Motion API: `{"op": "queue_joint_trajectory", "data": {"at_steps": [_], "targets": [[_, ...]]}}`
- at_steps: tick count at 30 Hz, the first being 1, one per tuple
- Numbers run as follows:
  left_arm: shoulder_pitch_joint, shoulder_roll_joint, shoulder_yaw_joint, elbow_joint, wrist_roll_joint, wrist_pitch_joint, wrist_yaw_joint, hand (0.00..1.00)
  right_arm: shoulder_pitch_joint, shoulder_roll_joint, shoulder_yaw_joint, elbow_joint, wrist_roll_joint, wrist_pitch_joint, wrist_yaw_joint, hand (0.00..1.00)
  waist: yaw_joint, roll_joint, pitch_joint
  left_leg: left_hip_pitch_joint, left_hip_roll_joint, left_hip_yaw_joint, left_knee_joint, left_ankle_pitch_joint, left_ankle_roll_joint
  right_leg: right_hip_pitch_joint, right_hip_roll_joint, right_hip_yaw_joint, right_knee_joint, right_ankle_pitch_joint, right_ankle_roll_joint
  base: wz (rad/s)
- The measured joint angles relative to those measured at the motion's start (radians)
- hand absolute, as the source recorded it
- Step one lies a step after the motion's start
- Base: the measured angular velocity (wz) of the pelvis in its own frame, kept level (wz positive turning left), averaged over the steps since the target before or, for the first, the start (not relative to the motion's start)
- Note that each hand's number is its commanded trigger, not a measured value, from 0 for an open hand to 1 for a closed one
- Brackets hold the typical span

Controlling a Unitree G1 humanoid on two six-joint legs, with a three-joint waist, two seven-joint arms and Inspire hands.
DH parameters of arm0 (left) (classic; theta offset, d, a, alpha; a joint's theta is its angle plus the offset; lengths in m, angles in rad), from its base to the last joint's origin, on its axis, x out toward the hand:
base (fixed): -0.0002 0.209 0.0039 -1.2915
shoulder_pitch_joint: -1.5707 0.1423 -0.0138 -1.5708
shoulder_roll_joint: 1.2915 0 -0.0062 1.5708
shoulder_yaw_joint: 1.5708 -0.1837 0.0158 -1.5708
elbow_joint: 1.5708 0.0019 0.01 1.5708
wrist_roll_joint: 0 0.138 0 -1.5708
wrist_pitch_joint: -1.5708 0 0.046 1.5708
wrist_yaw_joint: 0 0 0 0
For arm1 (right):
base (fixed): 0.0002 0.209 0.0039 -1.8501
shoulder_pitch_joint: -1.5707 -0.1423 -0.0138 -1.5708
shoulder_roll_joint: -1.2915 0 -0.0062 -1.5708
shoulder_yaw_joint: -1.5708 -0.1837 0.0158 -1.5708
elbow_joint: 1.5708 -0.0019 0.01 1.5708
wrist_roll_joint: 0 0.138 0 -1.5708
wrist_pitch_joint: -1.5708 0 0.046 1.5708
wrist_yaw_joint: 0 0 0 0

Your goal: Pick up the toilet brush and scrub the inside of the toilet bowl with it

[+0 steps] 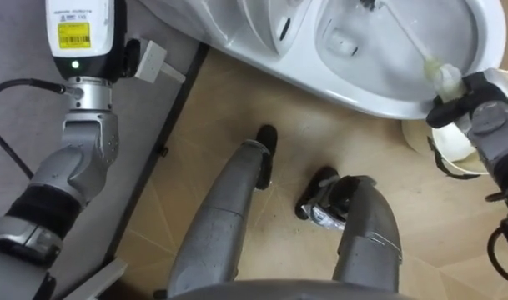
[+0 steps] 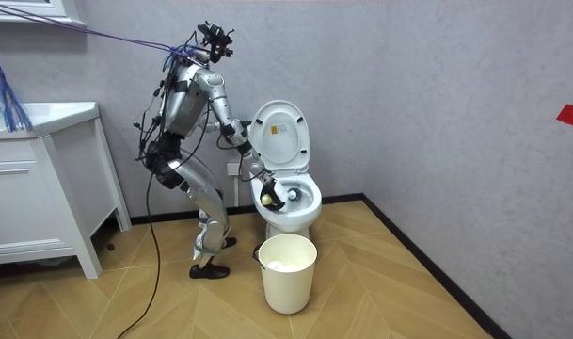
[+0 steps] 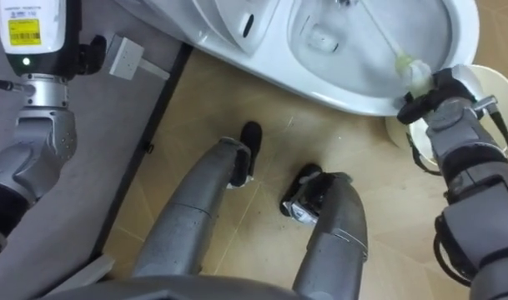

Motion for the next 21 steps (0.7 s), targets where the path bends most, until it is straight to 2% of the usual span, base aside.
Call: {"op": "queue_joint_trajectory", "data": {"at_steps": [3,4,8,10,13,15,18,21], "targets": [[-0.004,-0.004,-0.019,0.001,0.003,0.000,-0.025,0.00,-0.004,-0.016,0.050,0.001,-0.155,0.010,0.024,1.00,0.028,0.021,0.0002,0.010,0.003,0.001,0.016,-0.012,0.003,0.016,0.001,-0.004,0.000,-0.008,0.001,-0.07],[-0.008,-0.004,-0.031,0.002,0.003,0.000,-0.035,0.00,-0.008,-0.036,0.081,0.000,-0.194,0.014,0.039,1.00,0.037,0.038,0.0022,0.015,-0.001,-0.001,0.016,-0.013,0.004,0.023,-0.002,-0.006,-0.001,-0.008,0.004,0.00],[-0.013,-0.004,-0.053,-0.001,0.010,-0.006,-0.061,0.00,-0.010,-0.066,0.093,-0.008,-0.300,0.041,0.080,1.00,0.069,0.061,0.0016,0.020,-0.014,-0.020,0.014,-0.015,0.009,0.024,-0.010,-0.007,-0.004,-0.007,0.008,-0.09],[-0.010,-0.004,-0.059,-0.001,0.009,-0.019,-0.073,0.00,-0.014,-0.082,0.104,-0.008,-0.336,0.050,0.085,1.00,0.077,0.080,-0.0004,0.023,-0.055,-0.061,0.010,-0.014,0.007,0.030,-0.033,-0.028,-0.005,-0.004,0.014,-0.08],[0.004,-0.004,-0.059,-0.016,0.008,-0.023,-0.090,0.00,-0.016,-0.093,0.109,-0.010,-0.386,0.057,0.079,1.00,0.083,0.094,-0.0017,0.026,-0.078,-0.084,0.004,-0.011,0.001,0.029,-0.043,-0.030,-0.008,-0.003,0.018,-0.08],[0.013,-0.004,-0.059,-0.023,0.008,-0.026,-0.094,0.00,-0.008,-0.096,0.109,-0.008,-0.400,0.063,0.064,1.00,0.083,0.097,-0.0018,0.031,-0.094,-0.093,-0.005,-0.007,-0.004,0.032,-0.054,-0.035,-0.008,-0.002,0.019,0.05],[0.045,-0.004,-0.065,-0.051,0.002,-0.028,-0.101,0.00,0.038,-0.099,0.108,-0.015,-0.446,0.073,0.017,1.00,0.075,0.113,-0.0117,0.036,-0.092,-0.093,-0.002,-0.007,-0.005,0.058,-0.075,-0.071,-0.009,-0.002,0.021,0.23],[0.058,-0.004,-0.067,-0.057,-0.013,-0.038,-0.101,0.00,0.068,-0.099,0.085,-0.036,-0.498,0.081,-0.001,1.00,0.072,0.113,-0.0148,0.038,-0.093,-0.090,-0.008,-0.006,-0.006,0.066,-0.087,-0.086,-0.009,-0.003,0.023,0.12]]}}
